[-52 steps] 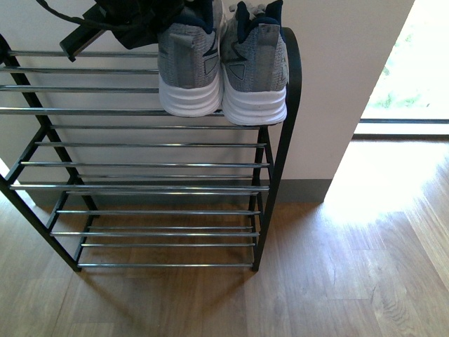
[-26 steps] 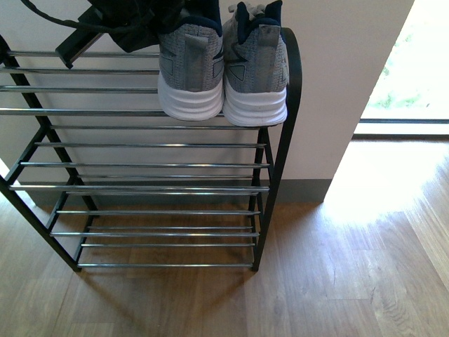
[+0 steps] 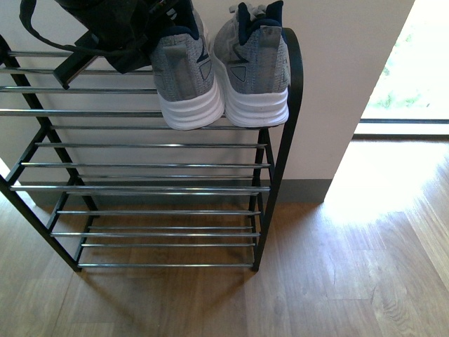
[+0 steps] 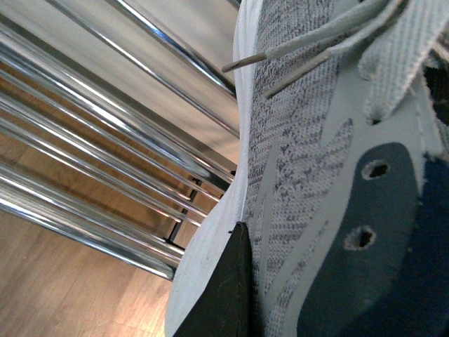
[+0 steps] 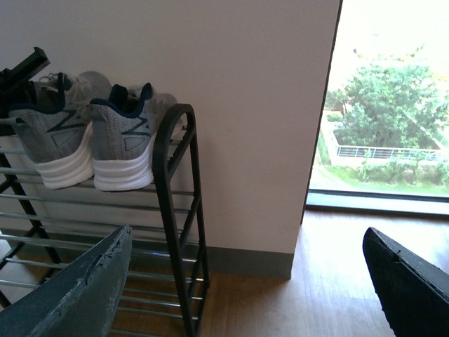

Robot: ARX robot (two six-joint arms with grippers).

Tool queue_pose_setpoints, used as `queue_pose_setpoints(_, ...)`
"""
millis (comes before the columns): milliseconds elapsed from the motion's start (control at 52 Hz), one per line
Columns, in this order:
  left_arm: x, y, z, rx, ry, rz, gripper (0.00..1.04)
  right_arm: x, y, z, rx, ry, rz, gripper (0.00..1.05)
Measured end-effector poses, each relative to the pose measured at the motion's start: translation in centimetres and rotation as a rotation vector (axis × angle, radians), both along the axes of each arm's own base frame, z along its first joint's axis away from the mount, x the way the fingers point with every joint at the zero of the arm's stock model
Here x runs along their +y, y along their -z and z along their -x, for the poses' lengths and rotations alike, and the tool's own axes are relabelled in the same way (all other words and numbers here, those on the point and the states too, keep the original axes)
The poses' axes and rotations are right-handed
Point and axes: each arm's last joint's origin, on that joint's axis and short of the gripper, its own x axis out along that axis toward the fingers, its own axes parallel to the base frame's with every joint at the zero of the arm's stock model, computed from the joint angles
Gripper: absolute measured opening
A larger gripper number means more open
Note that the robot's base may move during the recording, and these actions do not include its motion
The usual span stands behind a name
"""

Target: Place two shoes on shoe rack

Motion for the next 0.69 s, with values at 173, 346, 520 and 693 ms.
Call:
queue_pose_setpoints(173, -0.1, -0.3, -0.3, -0.006, 0.035, -0.013, 0.23, 0.0, 0.0, 0.0, 0.000, 0.000, 0.000, 0.96)
queue_pose_setpoints(346, -0.1, -0.3, -0.3, -0.010, 0.055, -0.041, 0.47, 0.0, 0.0, 0.0, 0.000, 0.000, 0.000, 0.96)
queue_pose_setpoints(520, -0.5, -1.1, 0.0, -0.047, 0.064, -0.111, 0.72, 0.0, 0.0, 0.0, 0.000, 0.000, 0.000, 0.96)
queue_pose_setpoints(693, -1.1, -3.9, 1.1, -0.132, 0.097, -0.143, 0.97, 0.0, 0.0, 0.0, 0.000, 0.000, 0.000, 0.96)
